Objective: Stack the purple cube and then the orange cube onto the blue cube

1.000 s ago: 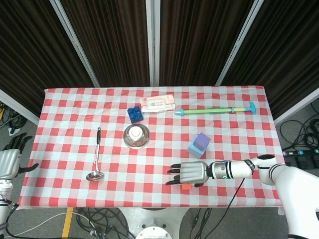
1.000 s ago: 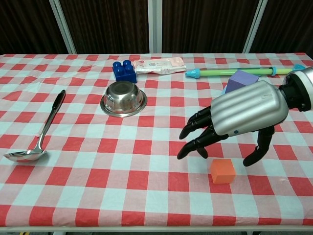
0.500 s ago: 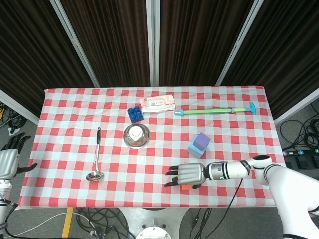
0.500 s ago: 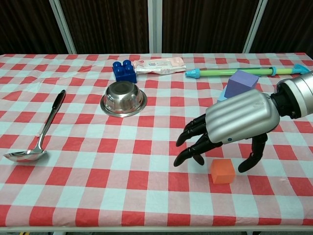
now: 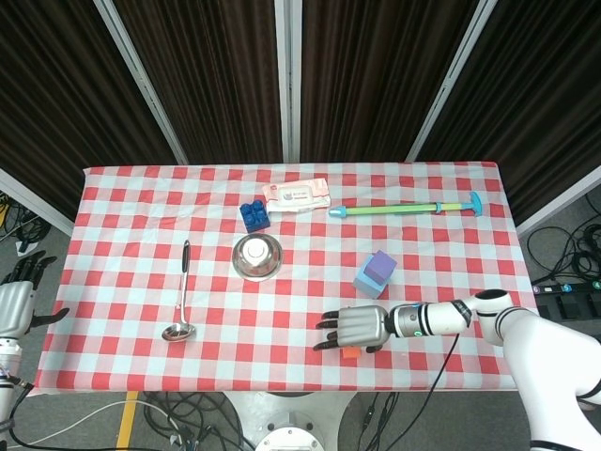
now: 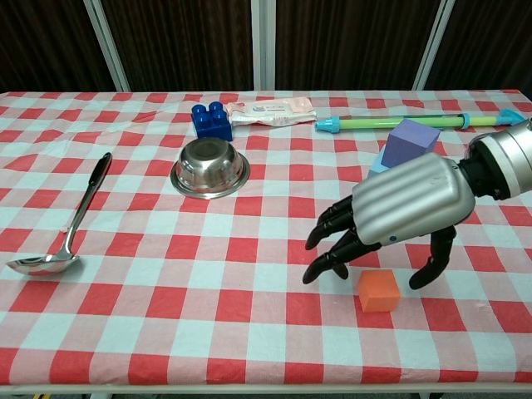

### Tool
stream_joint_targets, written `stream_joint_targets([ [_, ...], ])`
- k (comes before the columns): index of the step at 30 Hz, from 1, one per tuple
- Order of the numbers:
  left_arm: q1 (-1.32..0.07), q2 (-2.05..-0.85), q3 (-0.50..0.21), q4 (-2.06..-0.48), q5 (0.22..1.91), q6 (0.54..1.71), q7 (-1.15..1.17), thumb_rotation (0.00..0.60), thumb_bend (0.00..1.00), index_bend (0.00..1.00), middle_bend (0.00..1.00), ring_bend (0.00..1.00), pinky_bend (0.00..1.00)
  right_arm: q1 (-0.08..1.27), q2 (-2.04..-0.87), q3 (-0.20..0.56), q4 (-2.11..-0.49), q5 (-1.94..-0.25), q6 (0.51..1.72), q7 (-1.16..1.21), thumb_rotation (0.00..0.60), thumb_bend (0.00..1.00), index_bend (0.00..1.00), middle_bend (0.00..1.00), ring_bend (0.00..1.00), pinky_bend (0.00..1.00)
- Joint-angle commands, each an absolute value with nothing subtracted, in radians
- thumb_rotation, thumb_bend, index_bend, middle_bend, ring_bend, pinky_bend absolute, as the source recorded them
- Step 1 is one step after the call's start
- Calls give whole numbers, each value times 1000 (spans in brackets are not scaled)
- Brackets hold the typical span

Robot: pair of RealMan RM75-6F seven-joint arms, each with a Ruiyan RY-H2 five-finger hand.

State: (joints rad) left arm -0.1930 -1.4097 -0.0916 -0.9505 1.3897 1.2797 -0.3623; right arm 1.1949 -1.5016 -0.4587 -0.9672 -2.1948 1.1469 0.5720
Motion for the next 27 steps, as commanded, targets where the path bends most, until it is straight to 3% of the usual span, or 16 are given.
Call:
stream_joint_targets([
  [1, -193, -1410, -92, -950, 1389, 1279, -364, 600, 86, 230, 206, 120, 265, 1197, -1507, -460, -963, -2194, 1145, 573, 600, 139, 0, 296, 58, 109],
  [27, -191, -1409, -99, -949, 1375, 1267, -361, 600, 86, 239, 205, 120, 265, 1197, -1545, -480, -948, -2172, 1123, 582, 600, 196, 0, 361, 58, 110],
])
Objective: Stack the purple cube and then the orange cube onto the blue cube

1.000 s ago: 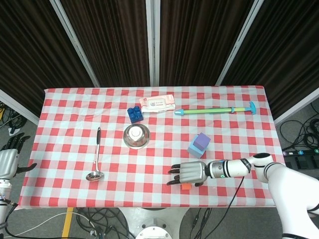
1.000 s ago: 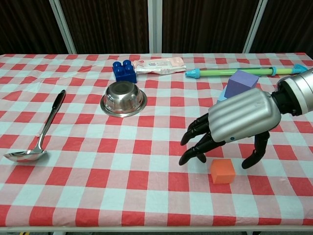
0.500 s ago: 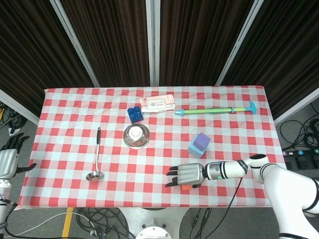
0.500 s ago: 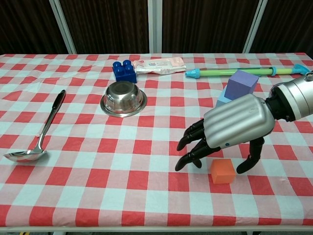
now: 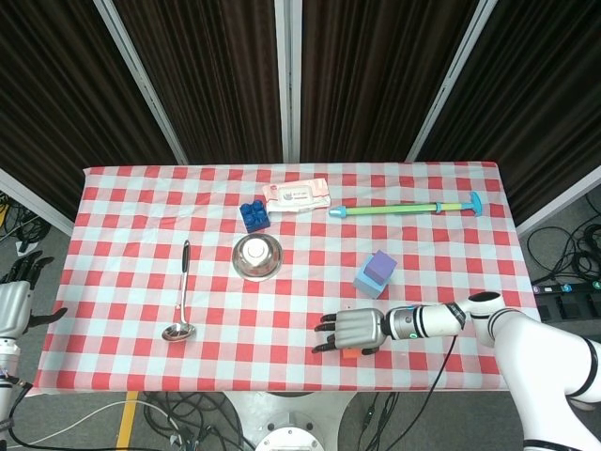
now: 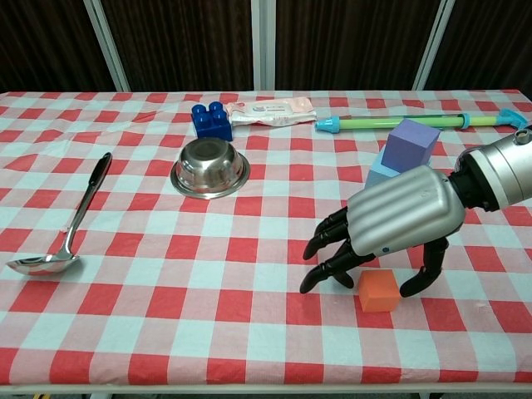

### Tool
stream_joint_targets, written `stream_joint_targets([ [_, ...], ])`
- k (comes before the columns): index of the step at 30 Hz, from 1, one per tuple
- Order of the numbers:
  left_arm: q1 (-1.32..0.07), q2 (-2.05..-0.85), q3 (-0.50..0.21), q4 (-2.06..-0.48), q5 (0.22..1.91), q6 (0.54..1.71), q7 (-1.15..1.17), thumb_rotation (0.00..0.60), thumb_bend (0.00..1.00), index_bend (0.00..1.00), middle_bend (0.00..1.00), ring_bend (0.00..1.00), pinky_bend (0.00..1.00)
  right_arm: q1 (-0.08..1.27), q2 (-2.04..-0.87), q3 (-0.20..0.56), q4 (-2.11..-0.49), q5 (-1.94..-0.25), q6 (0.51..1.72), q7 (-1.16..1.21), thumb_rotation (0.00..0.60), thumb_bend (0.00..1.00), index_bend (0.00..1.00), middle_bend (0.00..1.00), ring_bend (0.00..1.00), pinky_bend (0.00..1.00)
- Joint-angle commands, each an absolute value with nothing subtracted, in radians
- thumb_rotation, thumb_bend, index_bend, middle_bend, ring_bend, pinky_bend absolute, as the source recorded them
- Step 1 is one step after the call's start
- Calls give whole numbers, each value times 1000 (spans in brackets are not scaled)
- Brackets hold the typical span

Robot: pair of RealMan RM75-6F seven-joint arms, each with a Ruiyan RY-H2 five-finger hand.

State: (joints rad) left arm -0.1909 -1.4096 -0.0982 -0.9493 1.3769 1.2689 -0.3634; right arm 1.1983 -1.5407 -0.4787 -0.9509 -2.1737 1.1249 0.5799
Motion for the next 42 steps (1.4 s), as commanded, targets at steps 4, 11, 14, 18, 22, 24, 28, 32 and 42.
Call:
stream_joint_targets([
  [4, -191, -1408, -100, -951, 1370, 1261, -358, 600, 86, 239, 205, 120, 265, 1193, -1556, -481, -938, -2169, 1123, 582, 600, 211, 0, 378, 69, 111],
  [11, -190, -1407, -103, -953, 1366, 1257, -359, 600, 86, 239, 206, 120, 265, 1184, -1561, -472, -930, -2151, 1133, 588, 600, 261, 7, 437, 100, 118],
  [14, -189, -1407, -103, -954, 1366, 1258, -359, 600, 86, 239, 206, 120, 265, 1180, -1559, -471, -932, -2146, 1135, 585, 600, 276, 15, 458, 113, 122],
  [18, -189, -1407, -103, -954, 1366, 1258, -360, 600, 85, 239, 205, 119, 265, 1177, -1551, -467, -938, -2139, 1142, 578, 600, 284, 24, 474, 123, 127],
  [22, -189, -1407, -103, -954, 1365, 1256, -361, 600, 86, 239, 206, 119, 265, 1172, -1527, -444, -952, -2115, 1160, 569, 600, 283, 26, 475, 123, 127],
  [24, -190, -1407, -103, -954, 1366, 1256, -361, 600, 86, 239, 205, 120, 265, 1168, -1508, -422, -962, -2094, 1173, 557, 600, 280, 29, 475, 122, 127],
  [28, -189, -1406, -102, -957, 1368, 1257, -360, 600, 86, 239, 205, 120, 265, 1159, -1466, -371, -990, -2044, 1192, 528, 600, 279, 30, 475, 123, 127],
  [32, -191, -1405, -99, -963, 1373, 1255, -360, 600, 86, 239, 205, 120, 265, 1151, -1417, -302, -1024, -1972, 1190, 484, 600, 271, 34, 474, 123, 127],
  [42, -194, -1395, -88, -990, 1393, 1259, -376, 600, 86, 239, 205, 120, 265, 1138, -1277, -117, -1215, -1728, 1027, 239, 600, 251, 49, 482, 146, 127],
])
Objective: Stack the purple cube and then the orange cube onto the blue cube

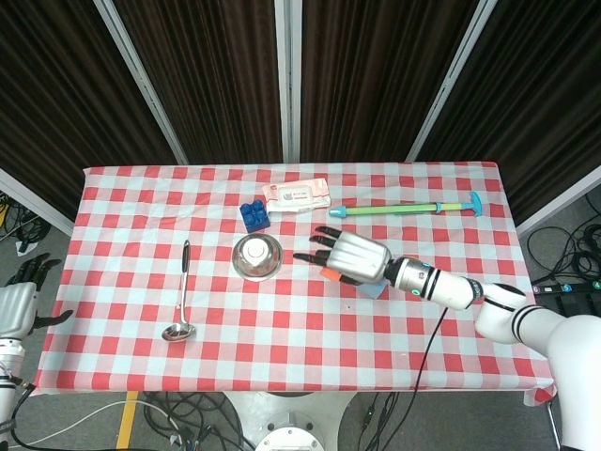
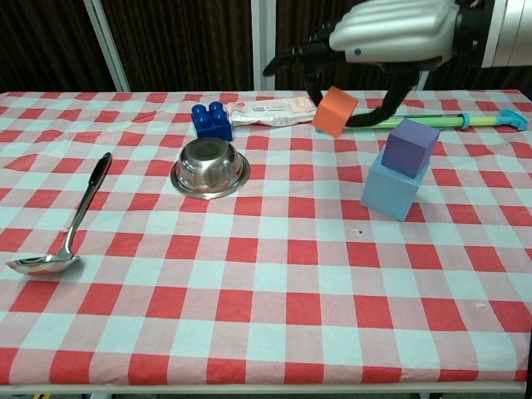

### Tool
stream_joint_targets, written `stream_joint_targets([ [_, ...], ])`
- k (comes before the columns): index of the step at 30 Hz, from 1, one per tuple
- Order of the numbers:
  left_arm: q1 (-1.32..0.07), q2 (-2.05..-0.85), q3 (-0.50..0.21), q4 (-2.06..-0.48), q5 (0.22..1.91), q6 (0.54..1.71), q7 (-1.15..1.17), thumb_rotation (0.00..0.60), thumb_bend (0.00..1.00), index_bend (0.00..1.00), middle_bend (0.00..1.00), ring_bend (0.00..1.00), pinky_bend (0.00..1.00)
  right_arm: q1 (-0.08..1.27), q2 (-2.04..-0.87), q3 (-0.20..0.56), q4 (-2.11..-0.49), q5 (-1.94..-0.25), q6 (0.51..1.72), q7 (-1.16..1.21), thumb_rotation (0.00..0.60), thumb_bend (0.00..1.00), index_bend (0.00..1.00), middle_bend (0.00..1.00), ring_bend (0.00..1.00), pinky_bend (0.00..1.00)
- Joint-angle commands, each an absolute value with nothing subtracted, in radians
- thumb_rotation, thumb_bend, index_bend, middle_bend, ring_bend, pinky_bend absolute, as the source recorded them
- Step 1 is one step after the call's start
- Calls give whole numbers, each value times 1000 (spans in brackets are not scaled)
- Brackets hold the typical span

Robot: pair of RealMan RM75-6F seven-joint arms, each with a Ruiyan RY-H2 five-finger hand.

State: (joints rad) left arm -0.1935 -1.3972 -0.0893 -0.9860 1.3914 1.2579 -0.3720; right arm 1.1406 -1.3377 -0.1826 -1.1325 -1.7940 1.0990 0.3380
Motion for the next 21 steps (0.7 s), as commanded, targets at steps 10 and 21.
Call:
stream_joint_targets([
  [10, -195, -1386, -83, -1005, 1400, 1258, -393, 600, 85, 239, 205, 120, 265, 1173, -1100, -58, -1447, -1572, 769, 129, 600, 252, 51, 482, 148, 127],
  [21, -194, -1386, -83, -1009, 1401, 1265, -387, 600, 86, 239, 206, 119, 265, 1139, -1008, -61, -1530, -1558, 671, 195, 600, 252, 51, 480, 147, 126],
])
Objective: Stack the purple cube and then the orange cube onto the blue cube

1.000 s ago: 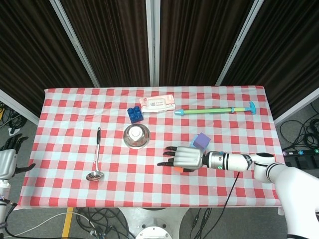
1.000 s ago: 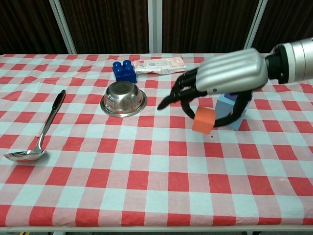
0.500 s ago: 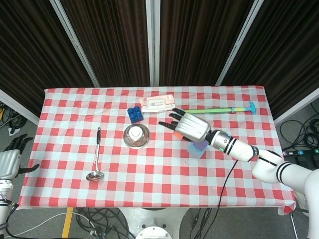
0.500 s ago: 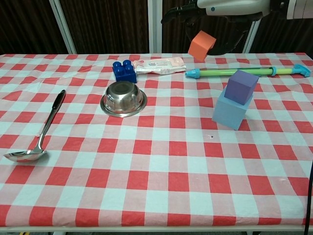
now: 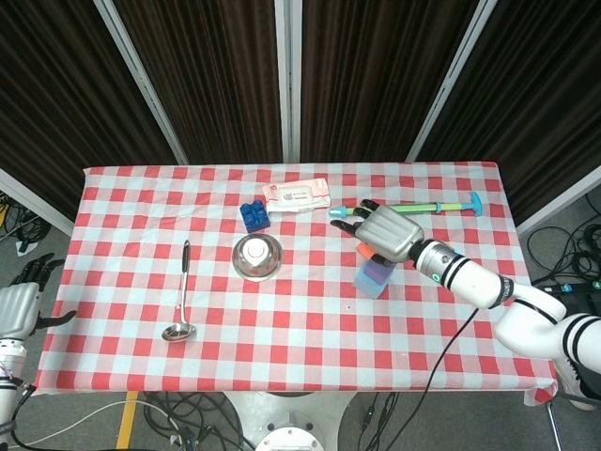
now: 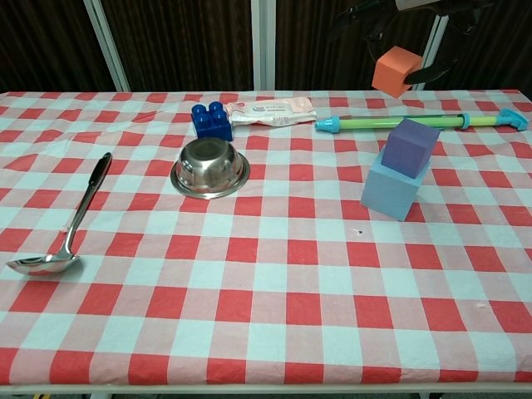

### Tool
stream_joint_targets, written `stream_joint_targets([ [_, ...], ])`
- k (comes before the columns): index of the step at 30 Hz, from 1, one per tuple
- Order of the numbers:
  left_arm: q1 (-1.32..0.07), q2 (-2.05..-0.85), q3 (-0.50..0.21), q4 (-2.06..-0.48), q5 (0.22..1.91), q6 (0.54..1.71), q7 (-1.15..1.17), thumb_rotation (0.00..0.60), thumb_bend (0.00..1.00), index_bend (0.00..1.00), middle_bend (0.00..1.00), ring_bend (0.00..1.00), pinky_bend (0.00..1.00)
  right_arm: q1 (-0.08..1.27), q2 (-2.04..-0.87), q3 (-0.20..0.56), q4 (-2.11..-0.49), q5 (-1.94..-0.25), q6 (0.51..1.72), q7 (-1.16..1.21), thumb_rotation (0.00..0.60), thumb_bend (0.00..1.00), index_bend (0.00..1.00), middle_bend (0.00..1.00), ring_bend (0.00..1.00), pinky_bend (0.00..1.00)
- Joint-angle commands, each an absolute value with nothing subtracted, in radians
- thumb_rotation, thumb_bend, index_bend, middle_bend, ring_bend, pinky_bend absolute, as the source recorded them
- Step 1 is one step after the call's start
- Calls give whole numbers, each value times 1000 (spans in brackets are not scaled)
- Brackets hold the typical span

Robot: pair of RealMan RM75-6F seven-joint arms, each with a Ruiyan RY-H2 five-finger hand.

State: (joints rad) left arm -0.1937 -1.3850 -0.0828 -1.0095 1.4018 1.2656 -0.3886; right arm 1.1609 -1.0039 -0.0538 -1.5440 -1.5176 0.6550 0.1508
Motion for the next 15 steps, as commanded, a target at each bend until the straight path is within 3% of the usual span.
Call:
stream_joint_targets([
  [1, -194, -1386, -83, -1007, 1400, 1265, -386, 600, 86, 239, 205, 119, 265, 1134, -1012, -64, -1519, -1575, 679, 210, 600, 252, 51, 480, 147, 126],
  [15, -196, -1405, -83, -976, 1387, 1245, -370, 600, 85, 239, 206, 119, 265, 1116, -1062, -131, -1331, -1773, 768, 476, 600, 251, 52, 480, 148, 127],
])
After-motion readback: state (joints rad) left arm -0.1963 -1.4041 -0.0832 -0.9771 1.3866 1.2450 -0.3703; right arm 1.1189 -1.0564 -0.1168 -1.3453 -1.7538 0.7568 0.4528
